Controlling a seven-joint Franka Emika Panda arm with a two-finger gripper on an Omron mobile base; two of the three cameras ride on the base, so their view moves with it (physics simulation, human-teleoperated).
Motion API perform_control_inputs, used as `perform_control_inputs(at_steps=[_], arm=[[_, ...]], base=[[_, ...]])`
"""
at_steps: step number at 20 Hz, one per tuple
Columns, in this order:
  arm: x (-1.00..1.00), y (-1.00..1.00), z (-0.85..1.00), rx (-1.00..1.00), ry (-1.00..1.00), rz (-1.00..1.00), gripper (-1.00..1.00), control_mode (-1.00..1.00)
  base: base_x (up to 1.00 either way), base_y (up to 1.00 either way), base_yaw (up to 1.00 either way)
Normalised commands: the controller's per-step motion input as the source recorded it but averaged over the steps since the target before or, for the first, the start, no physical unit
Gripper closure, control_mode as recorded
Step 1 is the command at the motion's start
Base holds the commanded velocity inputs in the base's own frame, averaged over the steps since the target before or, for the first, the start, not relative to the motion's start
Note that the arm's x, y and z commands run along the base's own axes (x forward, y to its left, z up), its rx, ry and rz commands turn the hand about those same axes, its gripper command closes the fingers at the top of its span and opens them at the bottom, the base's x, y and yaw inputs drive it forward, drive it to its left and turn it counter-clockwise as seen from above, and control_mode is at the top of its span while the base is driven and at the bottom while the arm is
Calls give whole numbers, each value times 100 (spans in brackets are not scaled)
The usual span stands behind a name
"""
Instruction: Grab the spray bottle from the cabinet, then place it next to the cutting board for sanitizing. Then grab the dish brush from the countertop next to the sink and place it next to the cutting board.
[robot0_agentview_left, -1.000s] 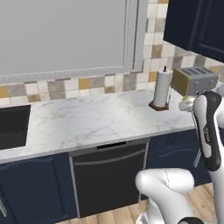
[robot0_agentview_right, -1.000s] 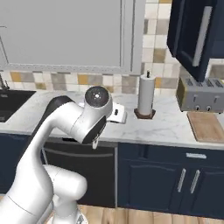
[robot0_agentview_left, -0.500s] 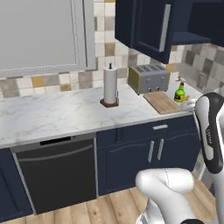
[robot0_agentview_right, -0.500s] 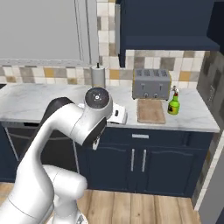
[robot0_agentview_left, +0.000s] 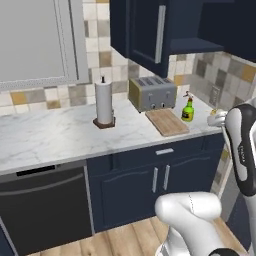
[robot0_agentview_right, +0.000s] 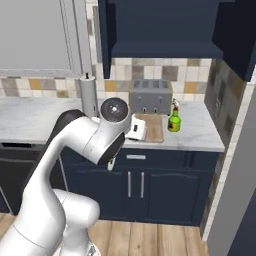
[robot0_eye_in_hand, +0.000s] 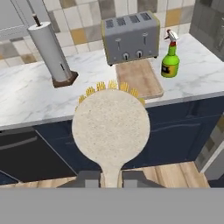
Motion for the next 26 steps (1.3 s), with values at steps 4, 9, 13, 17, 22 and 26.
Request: perform_control_inputs(at_steps=[4, 9, 13, 17, 22, 26], arm=[[0, 0, 0, 0, 0, 0, 100, 100], [0, 0, 0, 0, 0, 0, 100, 100], [0, 0, 0, 0, 0, 0, 100, 100], [0, 0, 0, 0, 0, 0, 100, 100], [0, 0, 0, 0, 0, 0, 100, 100], [0, 0, 0, 0, 0, 0, 100, 100]], base=[[87, -79, 6], [100, 49, 1], [50, -54, 1], [-3, -100, 4], [92, -51, 16], [100, -2, 19]])
